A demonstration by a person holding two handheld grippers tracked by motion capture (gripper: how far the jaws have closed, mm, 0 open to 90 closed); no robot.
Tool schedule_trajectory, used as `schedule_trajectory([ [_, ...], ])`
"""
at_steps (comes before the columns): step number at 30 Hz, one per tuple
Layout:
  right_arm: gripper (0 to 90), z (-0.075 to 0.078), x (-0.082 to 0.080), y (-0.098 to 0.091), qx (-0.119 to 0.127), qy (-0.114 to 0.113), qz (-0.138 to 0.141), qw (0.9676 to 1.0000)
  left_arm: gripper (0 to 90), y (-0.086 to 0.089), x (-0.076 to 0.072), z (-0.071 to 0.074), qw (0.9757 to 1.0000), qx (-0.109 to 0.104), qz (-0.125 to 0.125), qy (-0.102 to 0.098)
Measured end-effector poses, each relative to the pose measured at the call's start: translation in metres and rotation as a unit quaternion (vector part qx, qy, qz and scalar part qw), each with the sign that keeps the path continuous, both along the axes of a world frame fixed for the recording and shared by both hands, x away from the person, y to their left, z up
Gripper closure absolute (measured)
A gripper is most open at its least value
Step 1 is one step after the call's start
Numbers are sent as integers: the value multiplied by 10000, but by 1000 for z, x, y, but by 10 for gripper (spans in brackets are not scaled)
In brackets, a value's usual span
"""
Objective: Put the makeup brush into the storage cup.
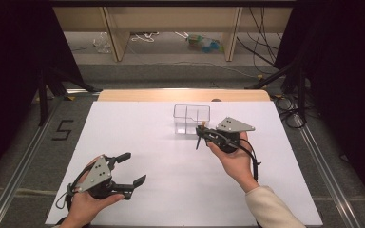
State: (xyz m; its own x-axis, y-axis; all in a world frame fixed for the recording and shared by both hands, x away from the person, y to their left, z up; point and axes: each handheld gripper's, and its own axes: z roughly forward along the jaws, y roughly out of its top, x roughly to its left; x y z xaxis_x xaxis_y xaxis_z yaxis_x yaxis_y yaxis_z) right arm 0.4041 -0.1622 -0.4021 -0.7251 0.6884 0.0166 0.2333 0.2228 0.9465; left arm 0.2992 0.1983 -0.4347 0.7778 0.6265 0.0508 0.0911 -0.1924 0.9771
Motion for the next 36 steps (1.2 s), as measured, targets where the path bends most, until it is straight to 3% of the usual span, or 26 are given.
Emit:
schedule_trajectory([
  [7, 839, 2, 1, -3, -4, -17, -66, 10000, 134, 1, 1, 1, 10000, 47, -44, -75],
  [36, 839, 5, 12, -2, 56, -45, -143, 9999, 137, -1, -1, 0, 10000, -5, -21, -25],
])
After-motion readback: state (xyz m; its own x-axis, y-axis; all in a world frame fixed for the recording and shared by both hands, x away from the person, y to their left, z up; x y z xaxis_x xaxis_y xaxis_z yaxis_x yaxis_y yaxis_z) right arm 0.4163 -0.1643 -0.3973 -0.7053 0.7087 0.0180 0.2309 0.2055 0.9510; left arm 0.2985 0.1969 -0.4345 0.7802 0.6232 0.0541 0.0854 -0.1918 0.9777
